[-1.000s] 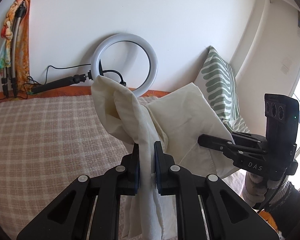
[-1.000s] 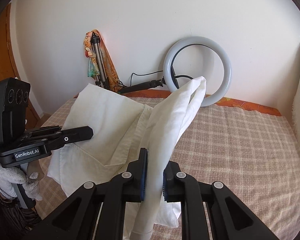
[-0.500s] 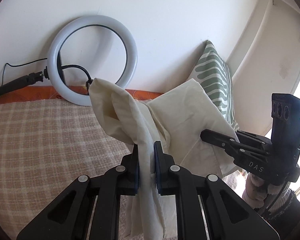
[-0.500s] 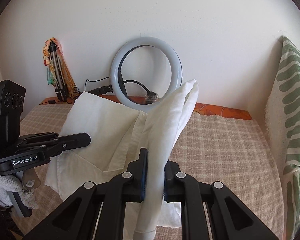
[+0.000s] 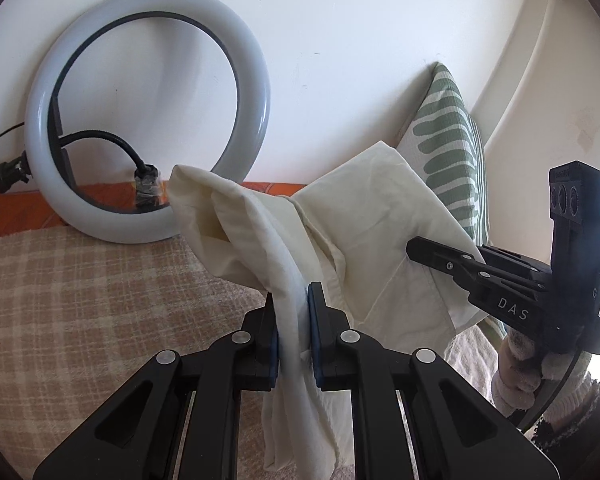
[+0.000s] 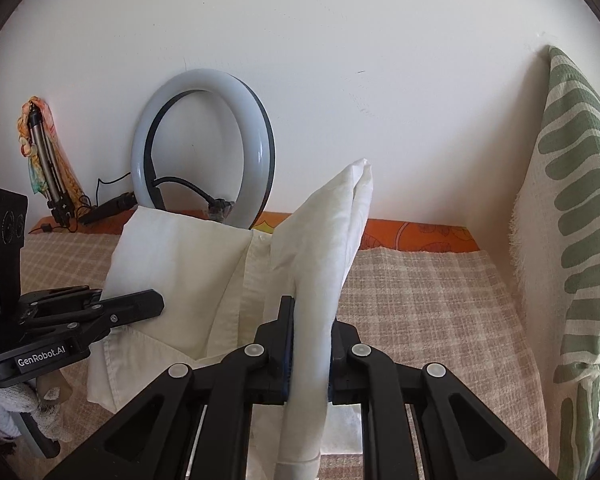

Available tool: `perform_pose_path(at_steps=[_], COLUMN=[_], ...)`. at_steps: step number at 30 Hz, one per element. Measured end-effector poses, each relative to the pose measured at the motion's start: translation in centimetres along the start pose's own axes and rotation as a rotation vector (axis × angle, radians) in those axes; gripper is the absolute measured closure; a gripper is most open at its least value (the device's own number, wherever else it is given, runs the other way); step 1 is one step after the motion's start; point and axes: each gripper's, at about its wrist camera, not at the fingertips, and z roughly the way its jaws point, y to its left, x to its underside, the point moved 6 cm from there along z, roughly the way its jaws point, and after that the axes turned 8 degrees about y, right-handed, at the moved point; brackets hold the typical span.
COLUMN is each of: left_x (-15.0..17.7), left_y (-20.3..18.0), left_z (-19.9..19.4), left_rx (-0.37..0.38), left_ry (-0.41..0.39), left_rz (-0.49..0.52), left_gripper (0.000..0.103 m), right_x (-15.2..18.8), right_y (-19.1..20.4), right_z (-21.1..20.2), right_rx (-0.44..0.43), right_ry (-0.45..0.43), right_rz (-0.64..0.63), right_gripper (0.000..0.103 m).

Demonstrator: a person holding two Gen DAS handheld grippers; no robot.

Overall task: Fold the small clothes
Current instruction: 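Lay the lifted edge onto the shirt with both grippers, release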

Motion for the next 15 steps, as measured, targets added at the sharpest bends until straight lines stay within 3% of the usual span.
perform_pose_path(at_steps=[5, 8, 11, 13, 15], left_x=[0.1, 0.3, 0.3, 0.3, 0.4], left_y=[0.7, 1.5, 2.0, 2.2, 2.2], left_z=[1.6, 1.9, 1.5, 0.9, 0.3], left_rx=[-0.026, -0.06, -0.087, -0.094, -0.09], left_ry=[0.04, 0.061, 0.056, 0.046, 0.035], left_rz=[-0.003, -0.024, -0.037, -0.044, -0.035], left_gripper=[0.092, 0.087, 0.075, 0.054, 0.045], right_x=[-0.1, 0.3, 0.6, 0.6, 0.7], right_y=[-2.1, -2.8, -3.8, -4.4, -4.8], right_z=[2.6, 3.9, 4.5, 4.3, 3.8], right_rx=[0.022, 0.043, 0.13, 0.154, 0.152], right_ry=[0.034, 0.067, 0.083, 0.079, 0.071], right_rz=[0.037, 0.05, 0.067, 0.086, 0.111], right_gripper=[0.093, 0.091, 0.075, 0.064, 0.036])
